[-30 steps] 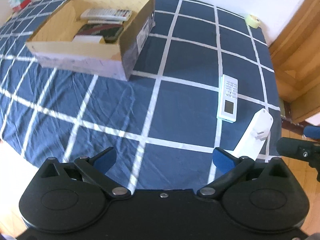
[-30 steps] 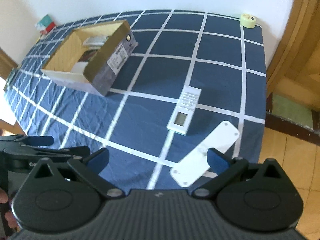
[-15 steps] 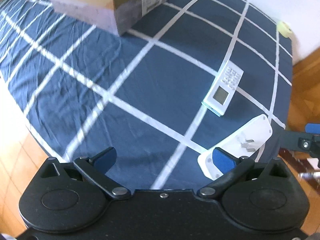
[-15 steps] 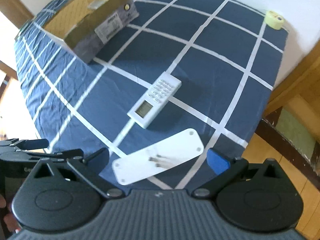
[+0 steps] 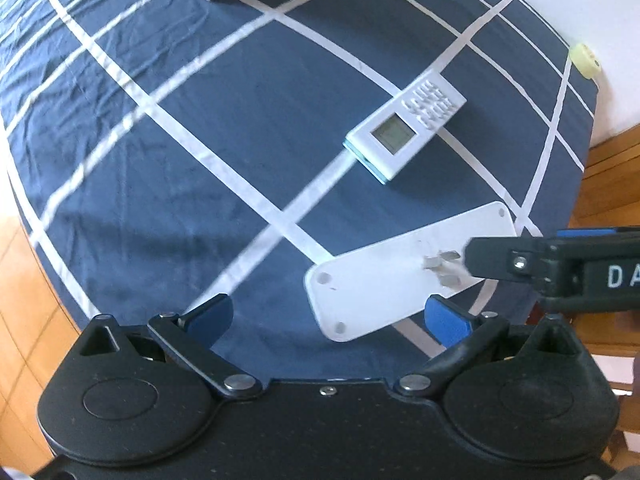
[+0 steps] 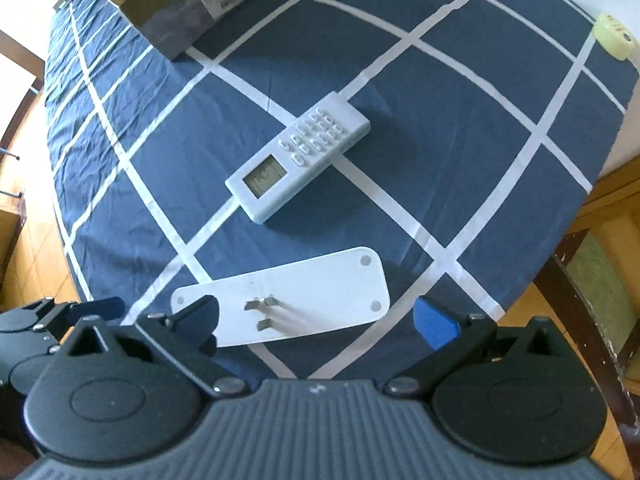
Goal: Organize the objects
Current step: 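Close the right gripper on the edge of the white plastic plate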
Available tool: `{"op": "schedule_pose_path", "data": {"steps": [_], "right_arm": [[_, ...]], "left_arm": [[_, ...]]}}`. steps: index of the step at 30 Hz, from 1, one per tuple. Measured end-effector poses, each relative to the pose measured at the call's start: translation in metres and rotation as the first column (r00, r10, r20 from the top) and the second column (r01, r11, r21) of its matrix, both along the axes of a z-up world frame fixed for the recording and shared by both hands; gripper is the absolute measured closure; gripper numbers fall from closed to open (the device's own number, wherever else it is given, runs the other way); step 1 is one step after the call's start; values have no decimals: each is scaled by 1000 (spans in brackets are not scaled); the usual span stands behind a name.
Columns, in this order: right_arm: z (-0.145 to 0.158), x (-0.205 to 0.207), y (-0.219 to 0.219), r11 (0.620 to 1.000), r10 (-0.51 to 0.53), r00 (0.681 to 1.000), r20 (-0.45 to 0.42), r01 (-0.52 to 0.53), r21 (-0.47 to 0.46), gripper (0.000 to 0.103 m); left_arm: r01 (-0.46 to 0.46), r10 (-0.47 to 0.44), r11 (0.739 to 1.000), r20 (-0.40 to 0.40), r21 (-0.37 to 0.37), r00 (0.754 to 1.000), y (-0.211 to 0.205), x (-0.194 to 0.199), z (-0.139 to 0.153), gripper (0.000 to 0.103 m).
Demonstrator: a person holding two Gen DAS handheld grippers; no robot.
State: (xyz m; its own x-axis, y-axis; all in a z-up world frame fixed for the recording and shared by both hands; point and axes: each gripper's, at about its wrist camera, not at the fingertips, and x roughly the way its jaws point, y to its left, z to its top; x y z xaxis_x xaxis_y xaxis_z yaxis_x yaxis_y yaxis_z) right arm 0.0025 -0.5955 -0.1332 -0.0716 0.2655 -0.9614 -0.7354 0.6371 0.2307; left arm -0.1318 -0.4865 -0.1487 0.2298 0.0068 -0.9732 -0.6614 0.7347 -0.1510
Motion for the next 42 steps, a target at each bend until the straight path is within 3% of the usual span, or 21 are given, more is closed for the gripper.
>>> {"op": "schedule_pose_path", "data": {"steps": [10, 17, 42], "right_arm": [[-22, 6, 8, 999, 39, 999, -33, -39, -19, 1], [-32, 12, 11, 999, 36, 997, -68, -36, -3, 9], [-28, 14, 19, 992, 121, 988, -96, -124, -33, 14]], "left_arm": [[-57, 57, 996, -1, -63, 998, -6, 7, -20, 0], [-58, 59, 994, 5, -94, 998, -7, 15, -27, 0], [-141, 146, 982, 30, -123, 989, -8, 15, -28, 0]]}}
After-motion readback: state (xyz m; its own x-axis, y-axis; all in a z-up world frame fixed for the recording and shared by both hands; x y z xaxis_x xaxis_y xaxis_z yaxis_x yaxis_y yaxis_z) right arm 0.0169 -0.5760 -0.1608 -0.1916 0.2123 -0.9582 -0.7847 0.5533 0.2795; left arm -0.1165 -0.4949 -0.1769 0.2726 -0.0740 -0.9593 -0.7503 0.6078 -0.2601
